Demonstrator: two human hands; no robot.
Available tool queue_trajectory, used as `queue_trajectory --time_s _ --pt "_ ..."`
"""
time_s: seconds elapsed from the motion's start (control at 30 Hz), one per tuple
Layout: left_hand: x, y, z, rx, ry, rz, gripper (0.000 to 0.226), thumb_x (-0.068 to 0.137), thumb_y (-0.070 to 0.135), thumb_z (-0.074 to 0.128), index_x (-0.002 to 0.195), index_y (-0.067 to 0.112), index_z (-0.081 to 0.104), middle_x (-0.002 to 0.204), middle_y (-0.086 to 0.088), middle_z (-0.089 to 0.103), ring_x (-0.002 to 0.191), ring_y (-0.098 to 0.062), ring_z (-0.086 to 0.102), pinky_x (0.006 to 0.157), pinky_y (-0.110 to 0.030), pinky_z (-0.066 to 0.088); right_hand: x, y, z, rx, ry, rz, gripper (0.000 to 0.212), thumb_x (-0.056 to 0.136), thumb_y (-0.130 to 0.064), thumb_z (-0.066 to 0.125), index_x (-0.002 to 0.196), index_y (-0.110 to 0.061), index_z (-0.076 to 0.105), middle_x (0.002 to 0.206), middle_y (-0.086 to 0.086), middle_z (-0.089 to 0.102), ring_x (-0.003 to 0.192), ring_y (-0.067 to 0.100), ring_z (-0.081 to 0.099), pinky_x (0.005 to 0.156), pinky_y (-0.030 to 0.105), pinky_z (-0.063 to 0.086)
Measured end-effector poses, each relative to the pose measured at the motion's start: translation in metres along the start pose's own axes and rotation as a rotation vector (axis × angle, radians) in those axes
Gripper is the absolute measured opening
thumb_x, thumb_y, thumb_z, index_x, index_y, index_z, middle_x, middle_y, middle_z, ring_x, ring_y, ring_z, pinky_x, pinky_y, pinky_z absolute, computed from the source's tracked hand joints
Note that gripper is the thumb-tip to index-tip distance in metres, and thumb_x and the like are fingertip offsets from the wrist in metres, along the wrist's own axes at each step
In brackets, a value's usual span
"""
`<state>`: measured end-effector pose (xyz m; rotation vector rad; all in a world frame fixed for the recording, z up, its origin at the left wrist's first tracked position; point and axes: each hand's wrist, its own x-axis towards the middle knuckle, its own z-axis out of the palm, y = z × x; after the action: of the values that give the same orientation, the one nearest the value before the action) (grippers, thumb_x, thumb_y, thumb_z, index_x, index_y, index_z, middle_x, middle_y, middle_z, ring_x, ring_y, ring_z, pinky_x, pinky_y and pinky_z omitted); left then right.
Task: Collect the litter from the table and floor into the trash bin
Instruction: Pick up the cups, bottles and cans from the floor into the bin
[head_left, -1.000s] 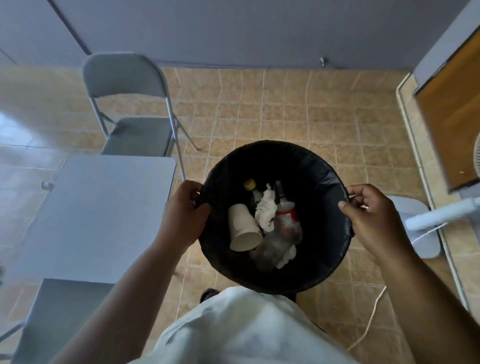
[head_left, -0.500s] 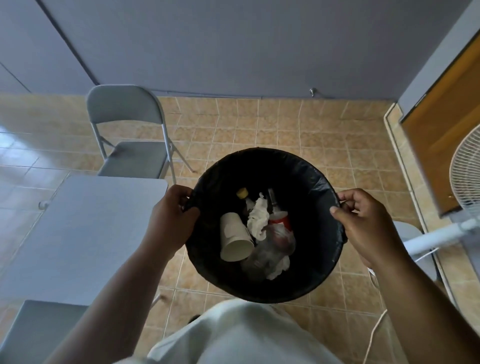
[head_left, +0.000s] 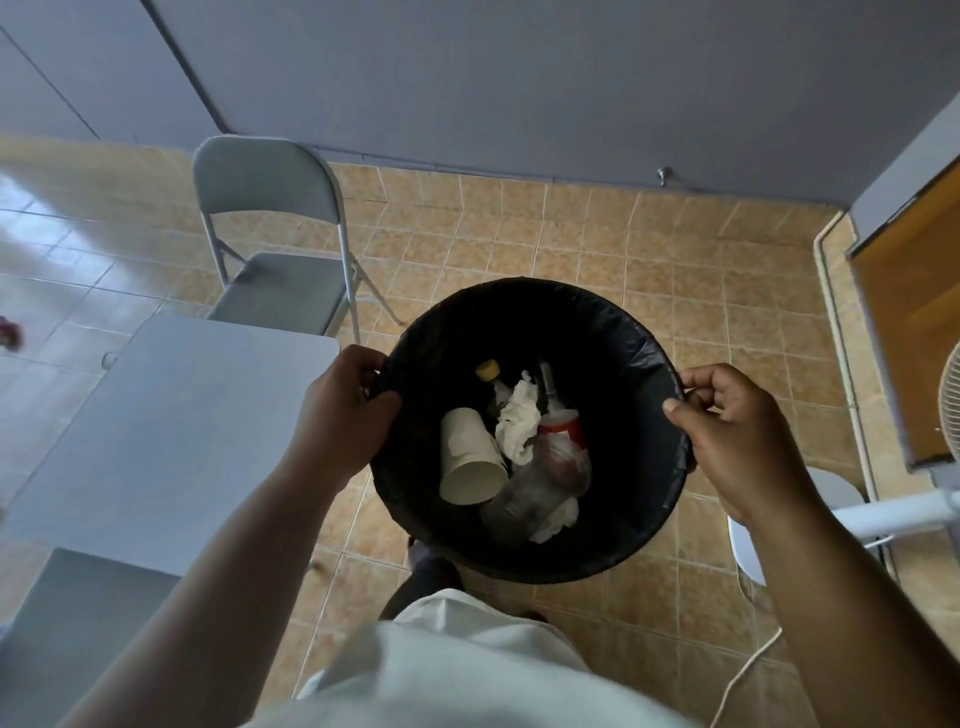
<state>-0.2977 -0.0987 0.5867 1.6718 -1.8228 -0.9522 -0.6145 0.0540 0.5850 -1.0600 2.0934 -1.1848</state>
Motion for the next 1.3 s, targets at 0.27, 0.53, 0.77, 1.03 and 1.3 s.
queue_trajectory --time_s 0.27,0.53,0.77,1.03,1.3 --pt "0.078 0.005 0.016 0.052 -0.028 -0.016 0.031 0.074 0.020 0.057 0.102 0.034 0.057 0.090 0.009 0.059 0.085 -0.020 0.056 0.071 -0.037 0.051 0.063 -0.004 0.023 -0.030 0.015 0.031 0.020 0.089 -0.020 0.068 0.096 -0.037 0.060 0.071 -0.009 0.061 0.067 0.024 0.064 0.058 0.040 0.052" --pt "0.189 0.018 0.012 -0.041 -0.049 0.006 0.030 0.077 0.016 0.058 0.096 0.038 0.054 0.084 0.020 0.055 0.075 -0.001 0.053 0.053 -0.022 0.037 0.155 -0.040 0.061 -0.056 0.064 0.044 0.019 0.089 -0.019 0.069 0.095 -0.035 0.061 0.073 -0.012 0.062 0.063 0.012 0.063 0.056 0.029 0.046" --pt "0.283 0.029 0.001 -0.004 -0.032 0.046 0.029 0.081 0.012 0.057 0.106 0.027 0.056 0.087 0.013 0.055 0.078 -0.006 0.054 0.057 -0.020 0.038 0.239 -0.072 0.102 -0.065 0.098 0.052 0.023 0.088 -0.020 0.068 0.088 -0.041 0.060 0.073 -0.014 0.062 0.066 0.010 0.063 0.062 0.029 0.048" --pt "0.373 0.040 0.005 -0.012 -0.006 -0.027 0.028 0.086 0.015 0.055 0.110 0.029 0.056 0.095 0.006 0.055 0.084 -0.017 0.055 0.058 -0.026 0.044 0.356 -0.089 0.133 -0.030 0.056 0.018 0.021 0.085 -0.023 0.068 0.088 -0.043 0.062 0.072 -0.017 0.061 0.068 0.012 0.064 0.063 0.030 0.049" --pt "0.459 0.065 0.027 -0.017 0.133 -0.184 0.029 0.085 0.012 0.060 0.108 0.030 0.056 0.089 0.014 0.054 0.080 -0.006 0.054 0.064 -0.028 0.049 0.500 -0.100 0.161 0.004 -0.091 -0.055 0.018 0.088 -0.016 0.069 0.089 -0.032 0.063 0.068 -0.008 0.058 0.066 0.012 0.061 0.062 0.027 0.046"
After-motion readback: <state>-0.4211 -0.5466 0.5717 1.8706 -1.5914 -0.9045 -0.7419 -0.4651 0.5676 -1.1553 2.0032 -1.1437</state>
